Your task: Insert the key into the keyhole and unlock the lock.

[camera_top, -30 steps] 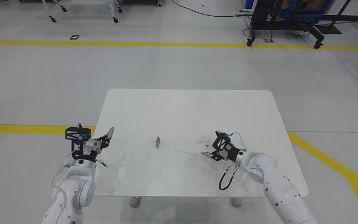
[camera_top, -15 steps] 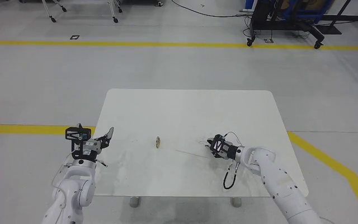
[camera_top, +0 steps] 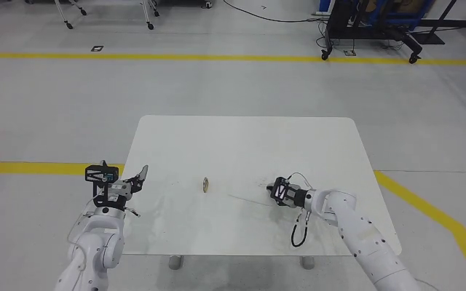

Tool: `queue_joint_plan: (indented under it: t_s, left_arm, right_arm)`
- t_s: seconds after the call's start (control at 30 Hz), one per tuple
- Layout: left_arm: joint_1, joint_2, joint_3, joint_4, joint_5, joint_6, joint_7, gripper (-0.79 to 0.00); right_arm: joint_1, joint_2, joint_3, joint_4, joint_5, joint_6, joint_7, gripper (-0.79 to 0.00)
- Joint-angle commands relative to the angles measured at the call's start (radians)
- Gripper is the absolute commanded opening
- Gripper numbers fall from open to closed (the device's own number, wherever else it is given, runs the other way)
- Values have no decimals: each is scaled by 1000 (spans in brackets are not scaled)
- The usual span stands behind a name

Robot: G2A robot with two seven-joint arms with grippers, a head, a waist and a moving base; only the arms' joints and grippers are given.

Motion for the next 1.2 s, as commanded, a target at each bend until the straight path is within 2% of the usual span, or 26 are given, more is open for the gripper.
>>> queue_joint_plan:
  t_s: [0.0, 0.77, 0.87, 1.0, 1.07, 1.17]
  left_arm:
    - [0, 0, 0, 0, 0, 0, 0, 0]
    - [-3, -2, 8, 4, -5, -1, -18, 0]
    - [-46, -1, 88, -42, 110, -74, -87, 0]
    - [-174, -5, 236, -89, 209, -225, -210, 0]
    - [-259, -15, 322, -78, 228, -268, -248, 0]
    - [-392, -36, 451, -7, 248, -296, -312, 0]
  right_arm:
    - [-6, 3, 6, -11, 0, 4, -9, -785]
    - [-24, 12, 23, -48, 15, -1, -20, -785]
    - [-24, 12, 23, -48, 15, -1, -20, -785]
    - [-24, 12, 23, -48, 15, -1, -20, -785]
    - [-24, 12, 23, -48, 15, -1, -20, -785]
    - [-24, 12, 23, -48, 15, -1, -20, -785]
